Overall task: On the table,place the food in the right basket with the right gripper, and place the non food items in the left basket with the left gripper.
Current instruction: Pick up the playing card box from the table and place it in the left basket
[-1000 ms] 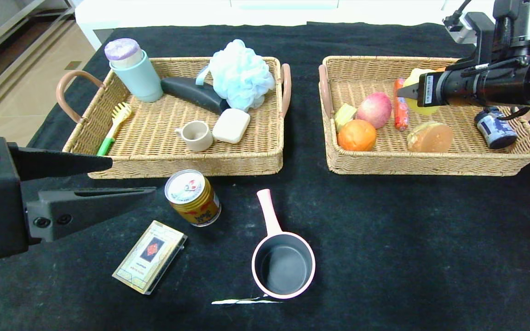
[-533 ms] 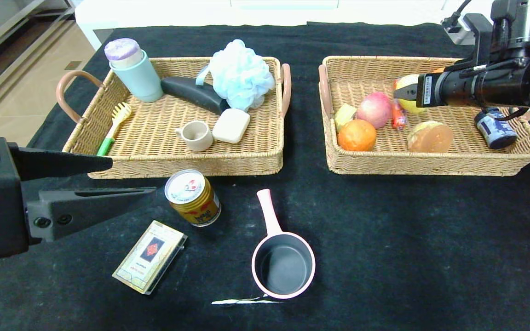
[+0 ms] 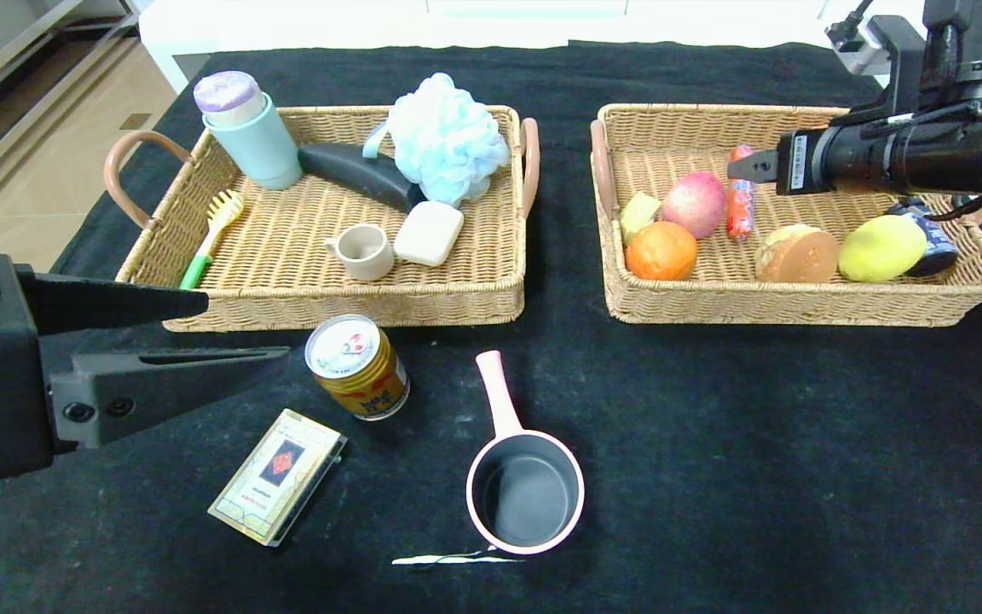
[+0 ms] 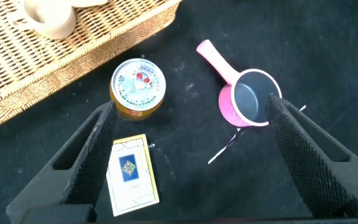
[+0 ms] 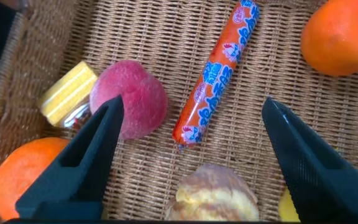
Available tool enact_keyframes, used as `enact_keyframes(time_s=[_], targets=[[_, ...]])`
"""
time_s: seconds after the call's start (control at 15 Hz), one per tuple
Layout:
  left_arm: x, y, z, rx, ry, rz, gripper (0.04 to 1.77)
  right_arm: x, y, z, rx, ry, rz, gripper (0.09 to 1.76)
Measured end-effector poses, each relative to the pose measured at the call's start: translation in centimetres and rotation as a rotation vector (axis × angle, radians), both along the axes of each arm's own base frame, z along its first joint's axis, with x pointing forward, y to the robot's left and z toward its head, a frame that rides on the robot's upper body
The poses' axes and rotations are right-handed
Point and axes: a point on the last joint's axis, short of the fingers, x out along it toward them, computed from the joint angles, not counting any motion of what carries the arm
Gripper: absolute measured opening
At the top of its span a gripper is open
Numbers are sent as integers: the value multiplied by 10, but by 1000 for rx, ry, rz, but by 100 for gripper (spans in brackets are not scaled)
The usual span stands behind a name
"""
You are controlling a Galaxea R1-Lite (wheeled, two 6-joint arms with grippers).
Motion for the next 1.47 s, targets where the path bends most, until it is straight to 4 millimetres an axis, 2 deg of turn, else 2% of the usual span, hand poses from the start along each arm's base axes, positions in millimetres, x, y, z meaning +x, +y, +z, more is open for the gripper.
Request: enact_keyframes(time_s=[0.33, 0.53, 1.13, 1.47], targets=[[0, 0, 0, 0, 0, -2, 172, -37, -5, 18, 13, -33, 47, 167], [0, 0, 0, -2, 0, -3, 172, -61, -10, 20, -7, -30, 59, 168], [0, 0, 0, -1, 2, -2, 172, -137, -22, -2, 10, 41, 287, 170], [0, 0, -1, 2, 8, 2, 172, -166, -23, -25, 18, 100, 373, 170]])
